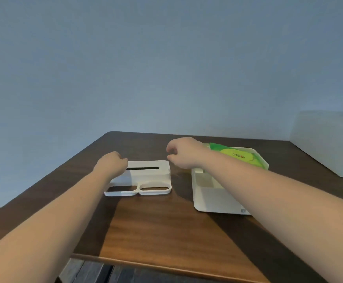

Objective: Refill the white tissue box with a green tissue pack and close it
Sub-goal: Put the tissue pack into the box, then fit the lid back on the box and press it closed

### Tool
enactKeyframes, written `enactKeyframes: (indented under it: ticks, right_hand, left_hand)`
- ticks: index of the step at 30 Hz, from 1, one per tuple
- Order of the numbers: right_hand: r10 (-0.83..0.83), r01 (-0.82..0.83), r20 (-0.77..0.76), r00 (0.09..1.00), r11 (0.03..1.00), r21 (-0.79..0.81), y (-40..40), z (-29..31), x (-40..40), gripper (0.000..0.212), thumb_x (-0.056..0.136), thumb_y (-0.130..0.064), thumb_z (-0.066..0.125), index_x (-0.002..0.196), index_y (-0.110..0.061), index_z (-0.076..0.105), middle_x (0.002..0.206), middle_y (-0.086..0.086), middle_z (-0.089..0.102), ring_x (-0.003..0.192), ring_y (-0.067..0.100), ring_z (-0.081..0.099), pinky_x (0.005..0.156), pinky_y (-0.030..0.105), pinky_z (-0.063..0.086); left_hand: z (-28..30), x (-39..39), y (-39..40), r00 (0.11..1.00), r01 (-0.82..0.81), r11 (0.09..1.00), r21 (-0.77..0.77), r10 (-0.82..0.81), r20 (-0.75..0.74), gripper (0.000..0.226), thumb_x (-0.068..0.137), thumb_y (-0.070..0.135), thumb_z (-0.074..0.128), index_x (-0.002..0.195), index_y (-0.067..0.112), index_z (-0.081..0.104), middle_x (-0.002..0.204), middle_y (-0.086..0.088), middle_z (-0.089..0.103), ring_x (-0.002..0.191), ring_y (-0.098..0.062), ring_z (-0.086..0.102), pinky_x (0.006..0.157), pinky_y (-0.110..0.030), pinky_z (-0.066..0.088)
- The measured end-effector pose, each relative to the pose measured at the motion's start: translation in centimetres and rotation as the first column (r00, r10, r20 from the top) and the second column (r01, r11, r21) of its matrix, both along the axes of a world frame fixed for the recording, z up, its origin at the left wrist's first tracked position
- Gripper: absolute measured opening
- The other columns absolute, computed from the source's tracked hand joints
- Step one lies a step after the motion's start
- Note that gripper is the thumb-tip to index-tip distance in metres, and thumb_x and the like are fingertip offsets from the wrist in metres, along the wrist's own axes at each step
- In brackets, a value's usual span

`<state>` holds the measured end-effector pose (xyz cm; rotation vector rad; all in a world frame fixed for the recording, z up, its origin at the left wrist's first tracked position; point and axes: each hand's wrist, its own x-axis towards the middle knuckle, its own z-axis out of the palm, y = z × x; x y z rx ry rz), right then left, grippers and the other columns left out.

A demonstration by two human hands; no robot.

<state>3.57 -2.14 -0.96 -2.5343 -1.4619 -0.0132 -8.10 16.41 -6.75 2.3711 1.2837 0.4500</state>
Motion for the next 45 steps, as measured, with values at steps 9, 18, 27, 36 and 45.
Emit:
enactKeyframes:
  ticks: [9,18,27,36,45]
  right_hand:
    - [-0.121,0.089,-0.092,0.988,0.952,-0.291,5.5,-2.9,-1.6,0.04,0.096,-0.019,0.044,0.131,-0.003,0.052,0.133,0.011,0.057,0.117,0.029,0.057,0.09,0.031,0.047]
    - [-0.235,0.173,-0.292,0.927,0.959,-0.225,5.7,-3.4,-1.4,0.014,0.095,-0.011,0.044,0.105,-0.006,0.051,0.099,0.012,0.05,0.085,0.028,0.051,0.073,0.03,0.045]
    - [-0.271,0.335,-0.376,0.886,0.936,0.113,2.9,0.9,-0.9,0.026,0.089,-0.012,0.051,0.112,-0.001,0.058,0.095,0.012,0.056,0.085,0.03,0.057,0.064,0.03,0.044]
    - [-0.322,0.49,-0.448,0.834,0.805,0.334,-5.0,5.7,3.0,0.028,0.082,-0.003,0.057,0.057,-0.01,0.045,0.06,0.007,0.047,0.053,0.023,0.047,0.056,0.025,0.043]
    - [-0.482,0.647,-0.486,0.729,0.717,0.259,-12.9,2.4,7.7,0.02,0.08,-0.004,0.056,0.062,-0.006,0.05,0.063,0.012,0.051,0.053,0.025,0.049,0.056,0.028,0.043]
  left_hand:
    - [-1.7,-2.1,1.5,1.0,-0.016,0.993,-0.114,0.016,-0.005,0.05,0.097,0.028,0.042,0.141,0.005,0.042,0.143,-0.014,0.05,0.128,-0.031,0.049,0.1,-0.037,0.041]
    - [-1.8,-1.1,0.3,0.97,-0.032,0.973,-0.229,0.086,0.228,0.041,0.093,0.018,0.048,0.131,0.005,0.056,0.132,-0.014,0.059,0.119,-0.031,0.054,0.091,-0.035,0.045]
    - [2.7,-0.9,-1.9,0.904,-0.011,0.989,-0.144,0.072,0.421,0.024,0.083,0.012,0.05,0.097,0.014,0.07,0.096,-0.01,0.068,0.093,-0.034,0.059,0.076,-0.033,0.052]
    - [7.2,1.4,-8.7,0.829,0.14,0.968,-0.208,0.0,0.559,0.009,0.08,0.013,0.053,0.084,0.018,0.059,0.087,-0.005,0.054,0.074,-0.024,0.048,0.063,-0.027,0.049]
    - [6.2,6.7,-15.8,0.833,0.298,0.889,-0.347,-0.065,0.549,0.012,0.083,0.009,0.051,0.091,0.011,0.058,0.086,-0.005,0.053,0.079,-0.025,0.049,0.048,-0.016,0.044]
